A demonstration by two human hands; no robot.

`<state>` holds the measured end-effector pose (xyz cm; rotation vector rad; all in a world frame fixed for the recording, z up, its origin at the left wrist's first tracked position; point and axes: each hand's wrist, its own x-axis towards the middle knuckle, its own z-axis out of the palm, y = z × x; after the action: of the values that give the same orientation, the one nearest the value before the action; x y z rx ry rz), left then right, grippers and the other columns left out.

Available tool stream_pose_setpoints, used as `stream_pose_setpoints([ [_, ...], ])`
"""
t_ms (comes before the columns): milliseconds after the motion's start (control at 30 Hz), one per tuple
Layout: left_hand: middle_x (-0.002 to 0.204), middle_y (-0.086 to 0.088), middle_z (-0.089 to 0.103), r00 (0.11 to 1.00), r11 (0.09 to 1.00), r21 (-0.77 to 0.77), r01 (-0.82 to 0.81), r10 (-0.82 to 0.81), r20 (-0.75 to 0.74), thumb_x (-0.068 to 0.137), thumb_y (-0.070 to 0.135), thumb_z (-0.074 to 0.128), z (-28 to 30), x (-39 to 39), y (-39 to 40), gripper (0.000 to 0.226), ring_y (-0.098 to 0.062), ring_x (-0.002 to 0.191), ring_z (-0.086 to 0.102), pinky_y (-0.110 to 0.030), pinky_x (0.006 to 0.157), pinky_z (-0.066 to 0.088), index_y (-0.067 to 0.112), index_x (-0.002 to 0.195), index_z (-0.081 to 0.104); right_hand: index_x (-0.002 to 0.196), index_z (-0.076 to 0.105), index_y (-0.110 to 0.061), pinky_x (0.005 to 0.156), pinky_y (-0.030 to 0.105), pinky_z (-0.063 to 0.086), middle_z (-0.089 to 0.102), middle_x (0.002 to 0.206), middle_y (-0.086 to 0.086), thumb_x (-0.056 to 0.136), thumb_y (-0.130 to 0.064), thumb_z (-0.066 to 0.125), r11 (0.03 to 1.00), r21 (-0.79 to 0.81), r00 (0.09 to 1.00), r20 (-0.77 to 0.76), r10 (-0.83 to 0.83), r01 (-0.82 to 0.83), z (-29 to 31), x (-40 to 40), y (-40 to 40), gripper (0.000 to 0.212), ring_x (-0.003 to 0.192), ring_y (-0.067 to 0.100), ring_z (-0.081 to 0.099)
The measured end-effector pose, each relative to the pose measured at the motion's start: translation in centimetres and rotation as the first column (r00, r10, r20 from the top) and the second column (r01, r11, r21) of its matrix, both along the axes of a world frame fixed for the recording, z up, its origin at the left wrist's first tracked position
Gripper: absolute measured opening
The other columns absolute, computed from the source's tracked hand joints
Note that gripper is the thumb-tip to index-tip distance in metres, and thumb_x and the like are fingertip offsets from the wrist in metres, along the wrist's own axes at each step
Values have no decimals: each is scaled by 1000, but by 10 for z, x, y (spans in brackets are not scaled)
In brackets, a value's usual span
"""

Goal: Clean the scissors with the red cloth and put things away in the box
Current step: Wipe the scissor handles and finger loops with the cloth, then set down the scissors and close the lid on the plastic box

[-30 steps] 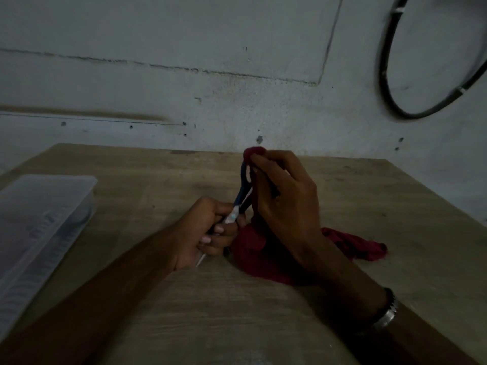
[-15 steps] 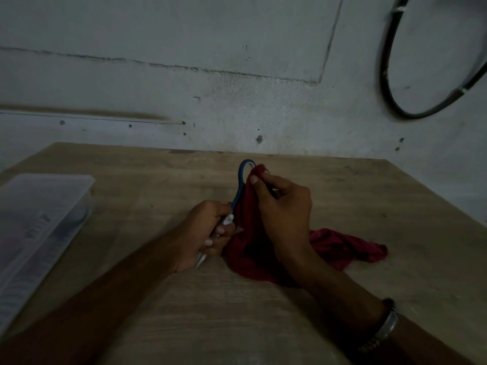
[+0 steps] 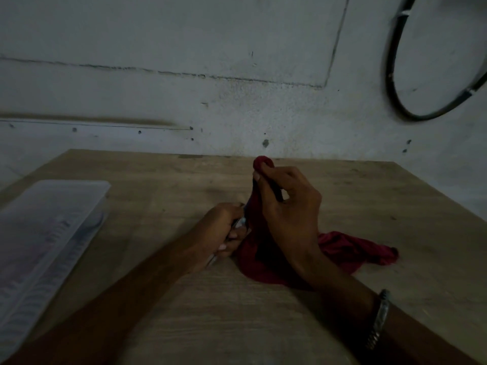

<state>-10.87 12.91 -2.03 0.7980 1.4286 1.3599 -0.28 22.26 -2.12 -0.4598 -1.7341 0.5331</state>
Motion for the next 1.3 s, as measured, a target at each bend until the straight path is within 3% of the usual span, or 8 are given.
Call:
stream_pose_setpoints([
  [300,48,-3,34,991,989,94,-112,117,-58,102,14,33,1,-7,1,33,-7,26,23,-12,34,15,13,73,48,144,66,-10,89,13,52,60,129,3,102,-18,71,995,69,954,296,53,-77,-7,8,-11,43,107,4,60],
  [400,49,-3,31,985,977,127,-172,172,12,100,15,36,6,-17,-2,35,-8,26,21,-14,36,11,13,66,43,157,50,-21,89,24,55,55,134,3,101,-20,65,982,70,848,518,114,-174,-12,13,-13,58,109,13,61],
  [500,51,1,33,983,978,101,-182,181,12,101,20,37,6,-29,-5,30,-8,30,22,-15,34,14,11,76,50,152,58,-23,81,38,55,65,119,6,98,-14,62,975,71,706,701,102,-212,-10,16,-8,55,99,26,66],
  [833,55,0,43,976,977,110,-180,192,-104,104,18,35,9,-6,-3,25,-10,33,32,-16,35,19,7,96,56,126,78,-16,76,2,44,67,105,-5,99,-7,71,966,216,822,519,-235,140,65,139,26,30,86,9,65],
  [1033,75,-7,55,963,990,51,-133,141,-229,106,19,44,0,21,2,15,-12,40,43,-20,35,28,9,105,55,131,74,-9,77,30,47,69,110,15,103,-19,67,844,370,659,529,-535,388,97,188,65,30,95,33,69],
  [1133,83,-6,59,958,997,46,-64,74,-279,106,21,46,-3,30,1,15,-11,41,45,-19,34,29,9,108,54,110,71,-15,66,25,41,66,91,10,108,-45,54,911,225,476,794,-377,346,87,183,60,35,93,35,71],
  [1233,84,-3,63,935,998,36,-57,66,-349,105,23,49,-2,32,-4,18,-13,45,47,-19,36,32,8,106,58,153,49,-30,94,34,52,68,128,8,101,-70,47,932,-140,340,940,19,335,53,172,43,66,114,28,67],
  [1300,82,-2,65,931,998,35,-47,56,-361,103,22,52,0,30,-6,16,-14,47,48,-19,37,32,8,104,60,151,44,-34,92,37,56,62,126,-2,87,-80,60,932,-152,303,952,48,330,31,171,38,80,109,23,64],
])
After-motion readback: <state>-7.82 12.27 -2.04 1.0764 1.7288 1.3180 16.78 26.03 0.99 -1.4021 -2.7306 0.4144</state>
